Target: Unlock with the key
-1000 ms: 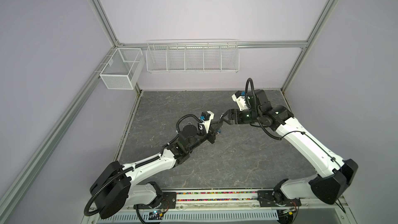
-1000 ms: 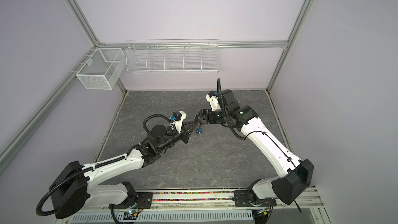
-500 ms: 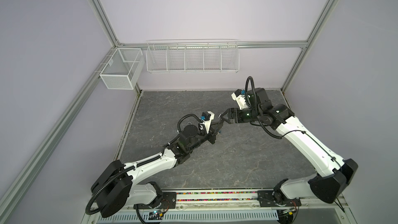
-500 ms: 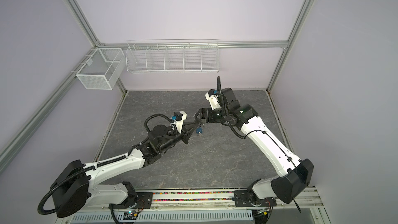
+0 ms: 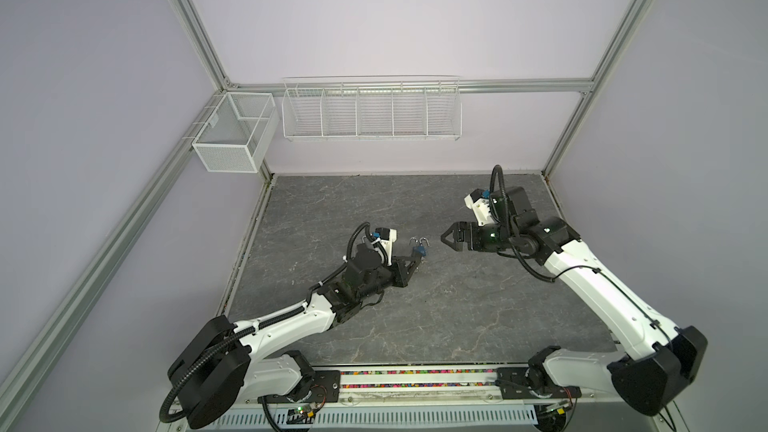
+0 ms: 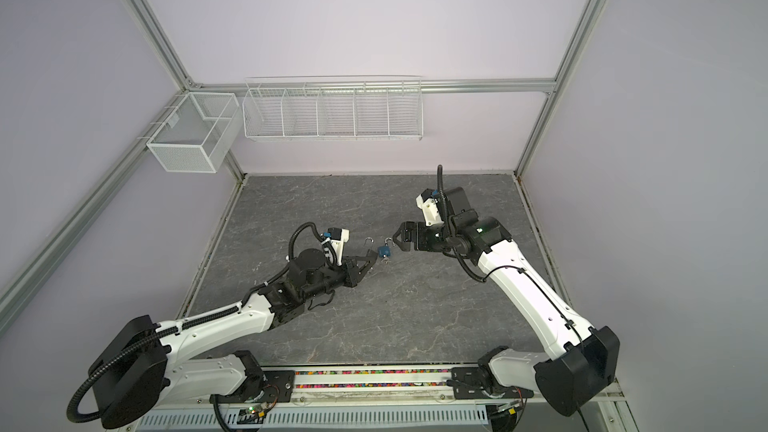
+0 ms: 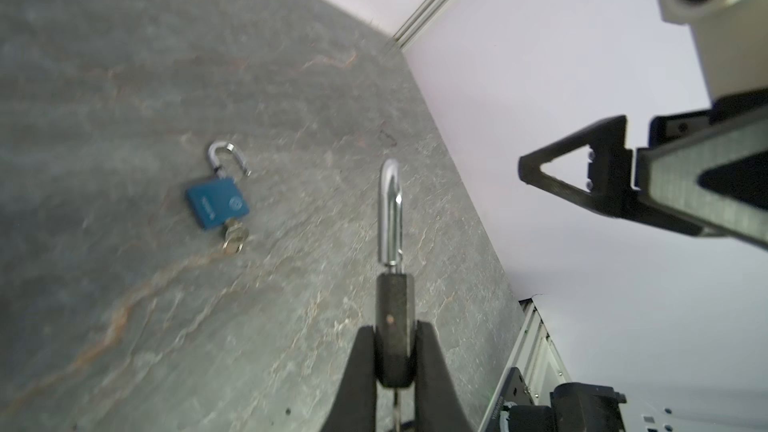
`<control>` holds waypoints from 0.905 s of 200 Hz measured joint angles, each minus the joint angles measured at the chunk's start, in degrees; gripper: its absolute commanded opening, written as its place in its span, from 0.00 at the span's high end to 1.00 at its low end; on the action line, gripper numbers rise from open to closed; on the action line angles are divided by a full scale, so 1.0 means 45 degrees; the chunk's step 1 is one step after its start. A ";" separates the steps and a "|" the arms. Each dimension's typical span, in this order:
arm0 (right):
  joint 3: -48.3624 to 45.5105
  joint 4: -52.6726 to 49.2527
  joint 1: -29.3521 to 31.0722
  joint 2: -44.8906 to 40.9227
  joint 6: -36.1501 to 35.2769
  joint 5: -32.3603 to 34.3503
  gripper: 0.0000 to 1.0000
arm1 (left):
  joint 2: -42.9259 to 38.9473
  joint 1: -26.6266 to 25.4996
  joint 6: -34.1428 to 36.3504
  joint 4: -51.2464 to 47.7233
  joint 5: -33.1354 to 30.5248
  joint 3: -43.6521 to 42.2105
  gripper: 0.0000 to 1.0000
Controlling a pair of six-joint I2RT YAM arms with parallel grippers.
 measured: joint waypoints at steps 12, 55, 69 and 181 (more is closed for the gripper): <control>-0.0321 0.0136 -0.0019 0.0000 0.0068 0.0107 0.02 | 0.0121 0.0277 -0.0738 -0.0219 0.0175 -0.0199 1.00; -0.0928 0.0612 -0.0214 0.0000 0.0097 0.0432 0.00 | 0.1700 0.1122 -0.2477 -0.0806 0.1025 -0.0393 1.00; -0.1190 0.0738 -0.0321 0.0000 0.0097 0.0529 0.00 | 0.2297 0.1161 -0.2739 -0.0826 0.1399 -0.0384 1.00; -0.1928 0.1049 -0.0787 0.0112 -0.0170 0.0855 0.00 | 0.4629 0.1549 -0.3784 -0.0335 0.2472 -0.0325 0.83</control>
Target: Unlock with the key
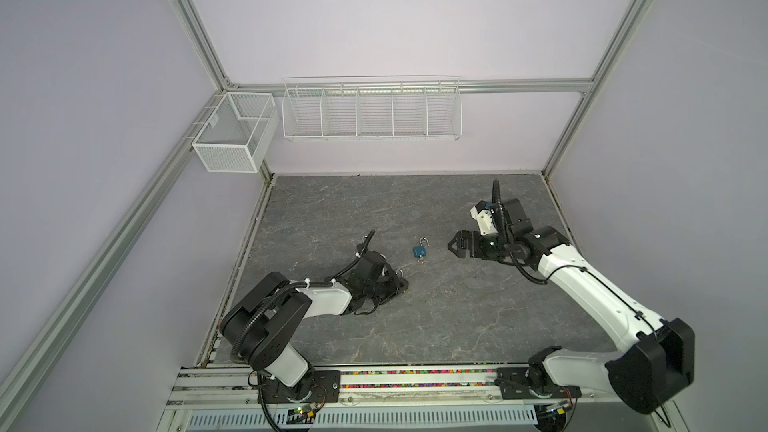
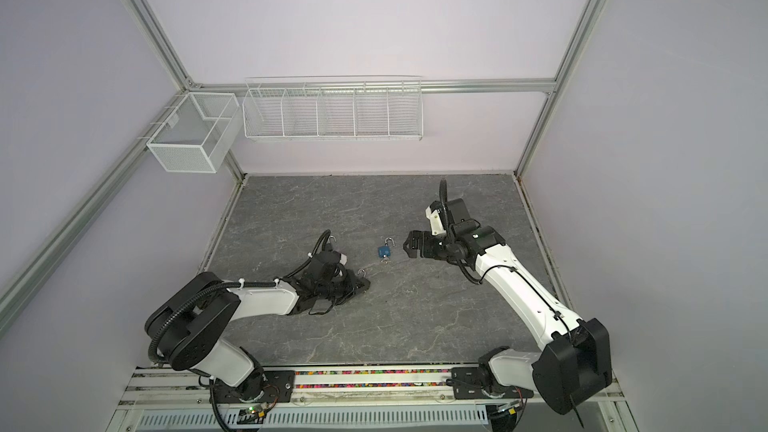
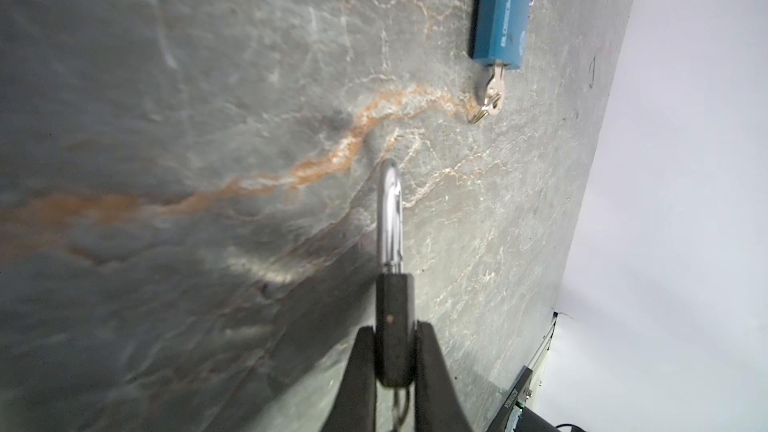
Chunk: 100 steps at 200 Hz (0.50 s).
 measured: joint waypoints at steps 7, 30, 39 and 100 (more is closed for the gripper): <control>-0.0015 -0.0010 -0.0019 0.0000 -0.0034 0.0019 0.00 | 0.0010 0.0000 -0.0044 0.0010 -0.0005 -0.0005 0.78; -0.0015 -0.0005 -0.0092 0.0000 -0.0107 0.0136 0.01 | -0.0015 0.0000 -0.0073 -0.0151 -0.0073 -0.0019 0.58; -0.0015 -0.0015 -0.0126 0.0000 -0.0151 0.0189 0.01 | -0.0160 -0.0005 -0.0068 -0.0185 -0.0146 -0.0010 0.49; -0.0291 0.0136 -0.0952 -0.0170 -0.0568 0.2851 0.11 | -0.2919 0.0053 0.0709 -0.4061 -0.2273 0.0272 0.03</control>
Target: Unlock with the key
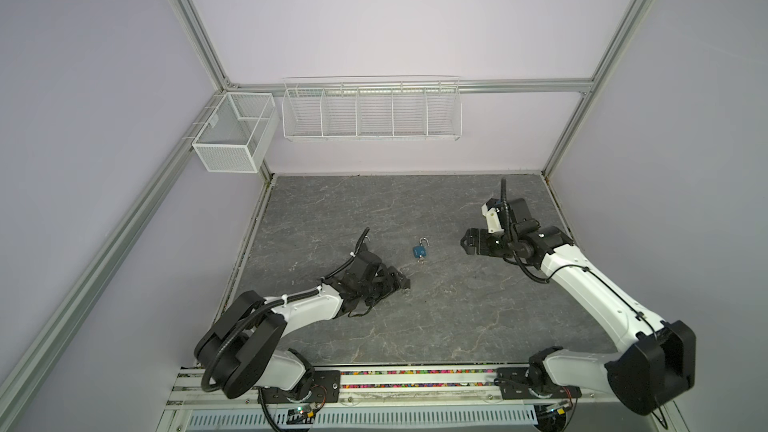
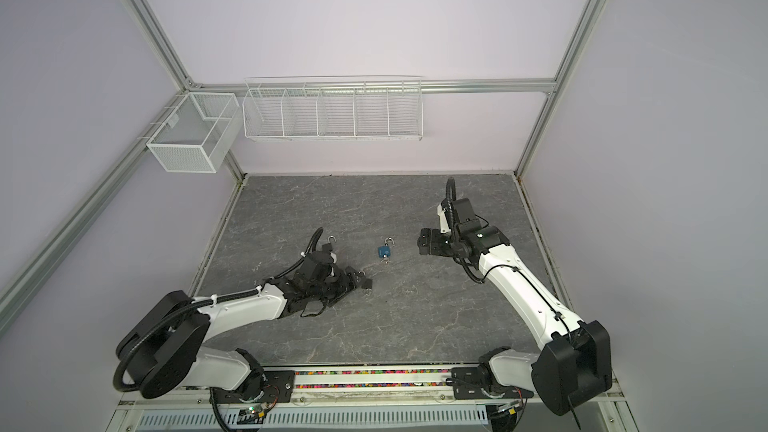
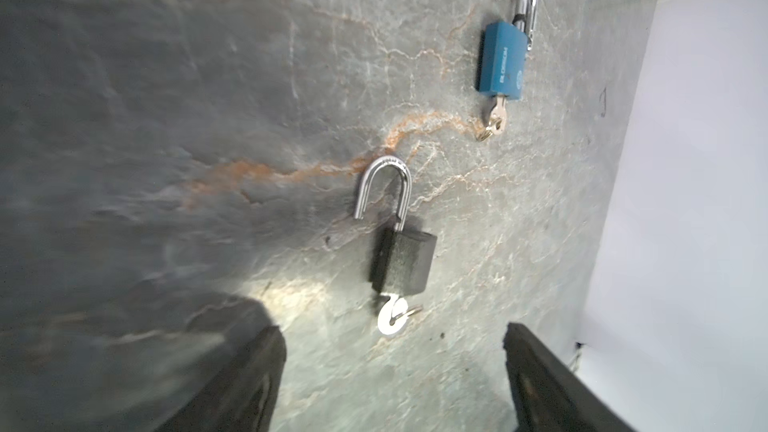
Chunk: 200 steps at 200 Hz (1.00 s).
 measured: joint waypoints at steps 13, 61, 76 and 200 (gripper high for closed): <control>-0.0491 0.0437 -0.0583 -0.0185 0.0000 0.1345 0.11 | -0.0923 0.0087 0.0563 -0.1671 -0.1345 0.0680 0.00; -0.3725 0.4221 -0.3575 -0.0024 -0.0219 0.5600 0.11 | -0.3337 0.4075 0.4347 -0.4104 -0.6781 0.2997 0.00; -0.4609 0.5979 -0.3891 0.0665 -0.0656 0.6353 0.11 | -0.3245 0.5712 0.5717 -0.3565 -0.8272 0.2827 0.00; -0.8966 1.7894 -0.4571 0.3225 -0.4459 0.1477 0.12 | 0.2365 0.7800 1.2789 1.0720 -0.6353 -0.2856 0.00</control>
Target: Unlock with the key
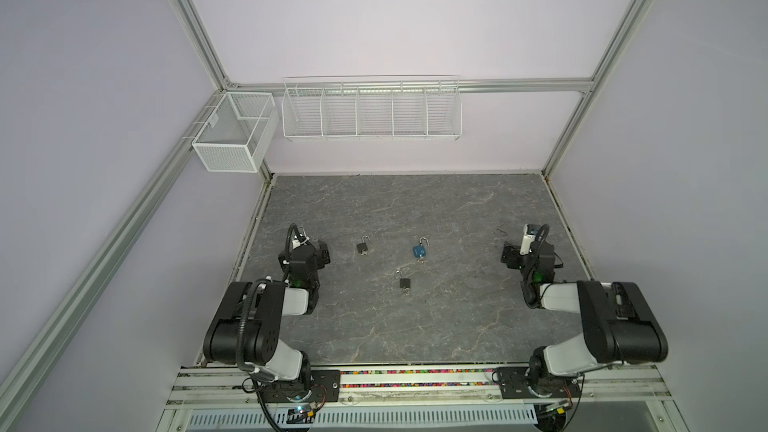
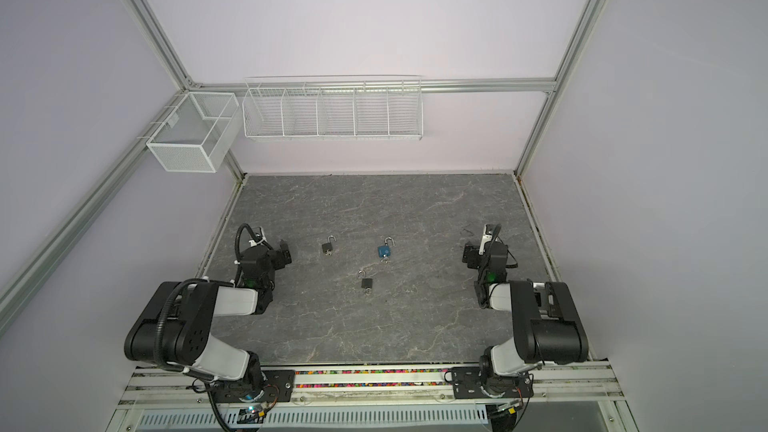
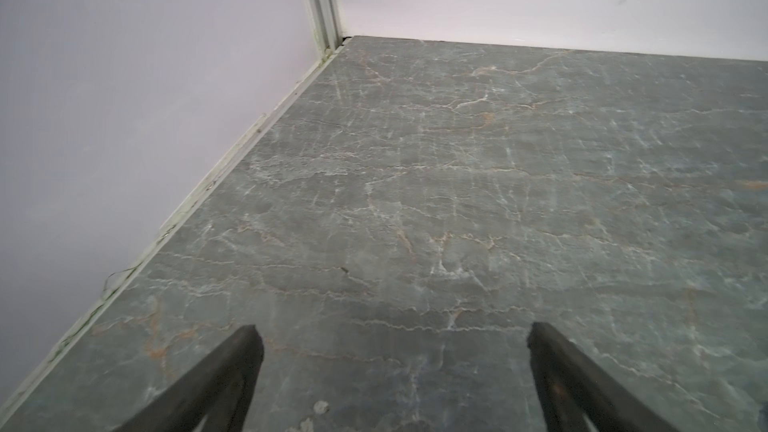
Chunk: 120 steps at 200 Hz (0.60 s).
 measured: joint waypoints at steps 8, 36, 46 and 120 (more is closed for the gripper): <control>0.0010 0.0389 0.0073 0.0136 -0.0170 -0.0117 0.12 | -0.0005 0.0112 0.0000 -0.0097 0.0253 0.0219 0.00; 0.0083 0.1044 0.0068 0.0121 -0.0452 -0.0160 0.12 | -0.0015 0.0670 0.0000 0.0578 0.0753 0.0617 0.00; 0.0097 0.1137 0.0068 0.0117 -0.0500 -0.0170 0.12 | -0.0010 0.0699 0.0005 0.0641 0.0869 0.0617 0.01; 0.0121 0.1190 0.0068 0.0112 -0.0631 -0.0170 0.12 | 0.0000 0.0695 0.0005 0.0874 0.1117 0.0617 0.00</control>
